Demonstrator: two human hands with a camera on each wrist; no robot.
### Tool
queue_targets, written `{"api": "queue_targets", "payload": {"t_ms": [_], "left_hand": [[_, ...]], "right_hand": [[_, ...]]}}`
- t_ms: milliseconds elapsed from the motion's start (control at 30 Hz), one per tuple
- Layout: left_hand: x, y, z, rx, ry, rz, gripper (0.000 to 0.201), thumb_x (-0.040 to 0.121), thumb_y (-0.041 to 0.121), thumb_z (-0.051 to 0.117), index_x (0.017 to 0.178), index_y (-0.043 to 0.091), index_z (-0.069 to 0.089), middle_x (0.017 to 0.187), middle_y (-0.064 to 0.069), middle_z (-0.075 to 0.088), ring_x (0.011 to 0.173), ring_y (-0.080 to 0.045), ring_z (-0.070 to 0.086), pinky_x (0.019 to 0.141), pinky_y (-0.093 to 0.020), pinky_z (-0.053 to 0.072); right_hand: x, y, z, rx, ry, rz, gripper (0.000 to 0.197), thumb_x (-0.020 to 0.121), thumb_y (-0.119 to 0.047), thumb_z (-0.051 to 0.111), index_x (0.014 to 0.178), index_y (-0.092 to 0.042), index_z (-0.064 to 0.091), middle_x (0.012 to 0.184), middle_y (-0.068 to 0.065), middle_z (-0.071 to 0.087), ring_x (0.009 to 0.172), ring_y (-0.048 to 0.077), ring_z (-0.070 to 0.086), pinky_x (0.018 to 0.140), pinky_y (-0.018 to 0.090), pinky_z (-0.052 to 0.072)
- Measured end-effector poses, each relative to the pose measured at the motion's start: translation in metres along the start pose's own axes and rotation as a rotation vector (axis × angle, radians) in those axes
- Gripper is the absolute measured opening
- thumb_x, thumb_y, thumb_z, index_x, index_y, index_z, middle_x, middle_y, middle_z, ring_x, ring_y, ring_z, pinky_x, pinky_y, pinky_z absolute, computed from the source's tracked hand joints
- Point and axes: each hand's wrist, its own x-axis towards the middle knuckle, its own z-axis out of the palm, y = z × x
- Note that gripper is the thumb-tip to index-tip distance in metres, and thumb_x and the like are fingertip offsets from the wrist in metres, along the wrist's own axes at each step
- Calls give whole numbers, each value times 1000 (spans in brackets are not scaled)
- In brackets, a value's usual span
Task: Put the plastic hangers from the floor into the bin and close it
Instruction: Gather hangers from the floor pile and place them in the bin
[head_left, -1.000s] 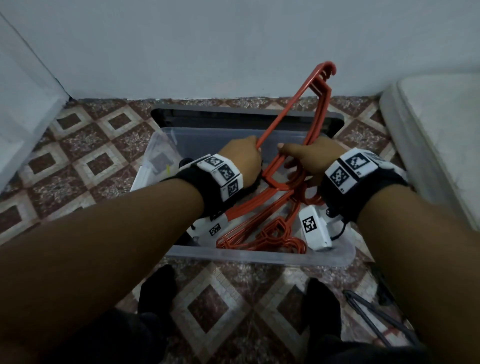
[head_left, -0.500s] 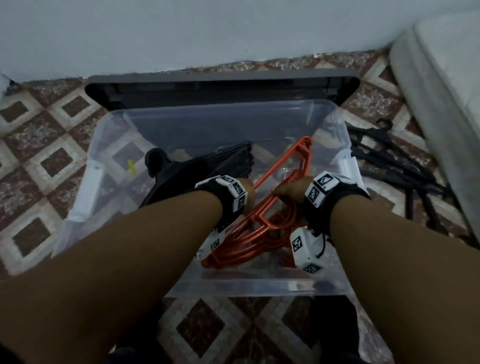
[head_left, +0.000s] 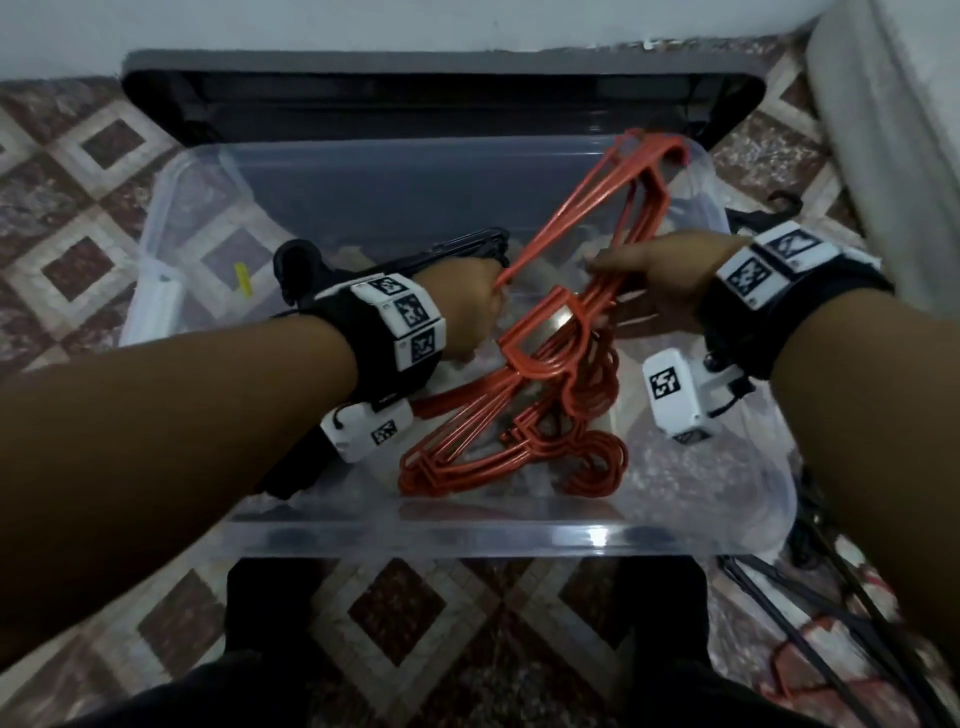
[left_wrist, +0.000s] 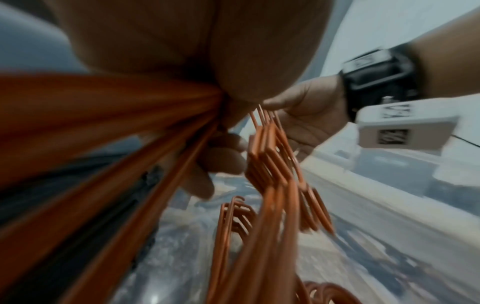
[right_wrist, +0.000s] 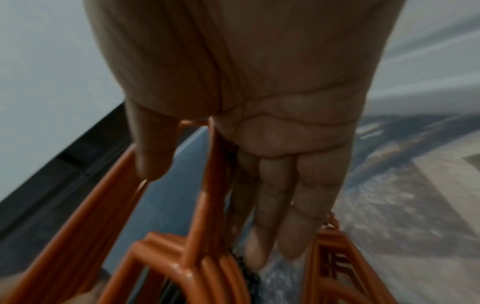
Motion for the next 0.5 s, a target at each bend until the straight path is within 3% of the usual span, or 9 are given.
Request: {"api": "queue_targets", "payload": {"t_ms": [67,133,200,267,300,400,500], "left_hand": [[-10,-6,-11,-31,57,10,21,100,19,41,105,6,57,95,-16,69,88,-34,65,81,-38,51],[-20,-13,-23,-78,125,47,15,100,21,42,100,15,56,88,-9,70,82,-27,66,77,-34,51],[-28,-24,-36,-155,256,44,15,99,30,40,92,27,53,74,4,67,69,-9,63,69,-27,47],[-35,-31,-52,-261,343,91,20,99,36,36,86,32,50,67,9,63,62,1,60,64,-22,47],[-37,-34,-59,-349,364,113,21,100,38,36,86,32,50,68,8,63,63,-3,62,66,-24,50],[-43,-32,-76,-575,467,186,16,102,34,40,91,30,51,76,4,61,71,-20,62,75,-46,56],[-46,-30,-88,-618,553,197,27,103,33,40,101,12,57,92,-24,62,83,-36,63,79,-55,53]], "right_hand": [[-15,-17,1,-39,-55,-132,48,63,-37,82,104,-16,66,95,9,73,89,28,70,102,48,48],[-33,-39,7,-85,-109,-297,48,57,-39,81,98,-17,68,102,14,71,99,31,68,104,49,46],[-53,-60,15,-167,-195,-453,36,65,-39,80,91,-20,67,100,13,68,96,30,66,102,49,48],[-73,-75,19,-214,-259,-588,36,73,-40,78,100,-19,66,101,10,69,94,28,68,95,48,54],[-80,-79,21,-195,-271,-639,39,77,-37,76,108,-16,65,104,9,70,95,26,69,91,46,56],[-89,-85,24,-133,-338,-781,41,91,-20,64,128,-5,53,113,10,68,102,25,70,86,37,57],[-93,-84,34,-47,-440,-840,43,96,-5,55,137,-1,42,110,21,65,100,29,68,88,41,55]]}}
